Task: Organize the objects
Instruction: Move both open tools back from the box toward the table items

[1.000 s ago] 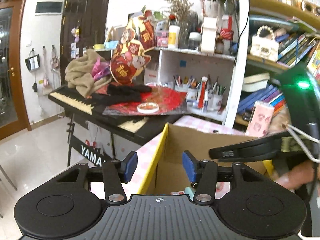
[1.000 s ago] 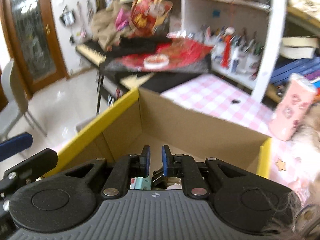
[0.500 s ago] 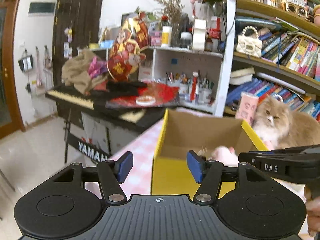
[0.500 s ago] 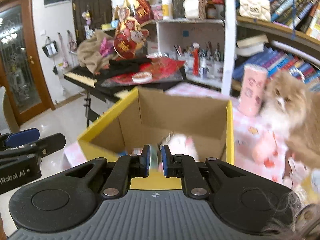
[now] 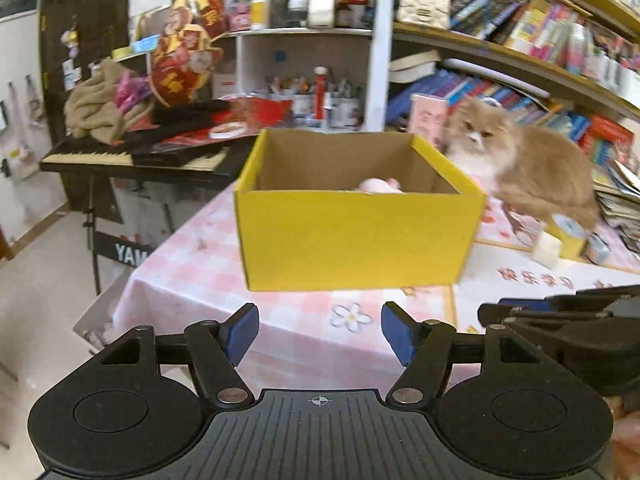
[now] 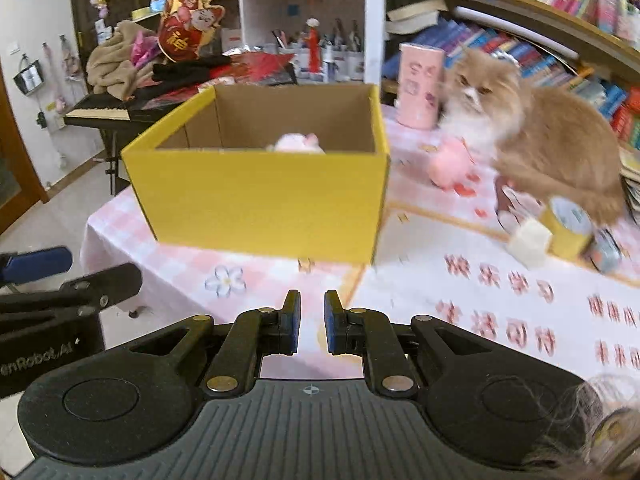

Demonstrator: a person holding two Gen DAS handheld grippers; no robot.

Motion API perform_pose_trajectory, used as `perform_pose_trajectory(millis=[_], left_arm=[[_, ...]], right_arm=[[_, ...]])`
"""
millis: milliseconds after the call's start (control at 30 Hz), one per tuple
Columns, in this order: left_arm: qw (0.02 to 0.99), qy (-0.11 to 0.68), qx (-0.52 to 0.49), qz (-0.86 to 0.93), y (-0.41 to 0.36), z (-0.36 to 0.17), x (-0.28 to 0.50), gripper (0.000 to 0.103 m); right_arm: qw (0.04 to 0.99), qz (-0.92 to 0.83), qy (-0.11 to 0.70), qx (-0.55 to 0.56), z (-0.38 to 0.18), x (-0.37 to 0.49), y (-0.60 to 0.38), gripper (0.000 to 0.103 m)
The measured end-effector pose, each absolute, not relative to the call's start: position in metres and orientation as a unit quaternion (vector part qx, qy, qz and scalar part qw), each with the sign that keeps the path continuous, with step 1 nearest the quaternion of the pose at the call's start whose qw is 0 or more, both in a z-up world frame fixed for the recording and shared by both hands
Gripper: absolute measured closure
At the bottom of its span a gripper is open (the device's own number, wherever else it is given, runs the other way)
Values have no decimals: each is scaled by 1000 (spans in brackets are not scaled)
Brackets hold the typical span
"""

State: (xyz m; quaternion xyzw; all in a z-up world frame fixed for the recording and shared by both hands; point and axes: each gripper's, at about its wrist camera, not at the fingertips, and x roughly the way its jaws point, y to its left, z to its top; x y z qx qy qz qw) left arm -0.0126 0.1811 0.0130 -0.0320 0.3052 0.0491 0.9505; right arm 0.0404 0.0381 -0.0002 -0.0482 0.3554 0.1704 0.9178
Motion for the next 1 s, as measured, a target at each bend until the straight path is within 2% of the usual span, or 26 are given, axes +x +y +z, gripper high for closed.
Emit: perform_pose_trajectory(millis=[300, 433, 667, 767, 1000], left_arm=[[948, 317, -29, -15, 162, 6, -28, 33], [946, 319, -25, -47, 149, 4, -26, 33], [943, 319, -6, -98, 120, 4, -15, 32], [940, 320, 3, -114, 107, 4, -7, 32], [936, 321, 15, -142, 75, 3, 13, 31]], right_arm=[[918, 107, 382, -5, -10, 1, 3, 89], [921, 64, 383, 5, -9, -8, -14, 77], [927, 22, 375, 14, -5, -15, -38, 76], [928, 10, 373, 20, -5, -14, -50, 69], [927, -25, 373, 25, -5, -4, -82, 63]])
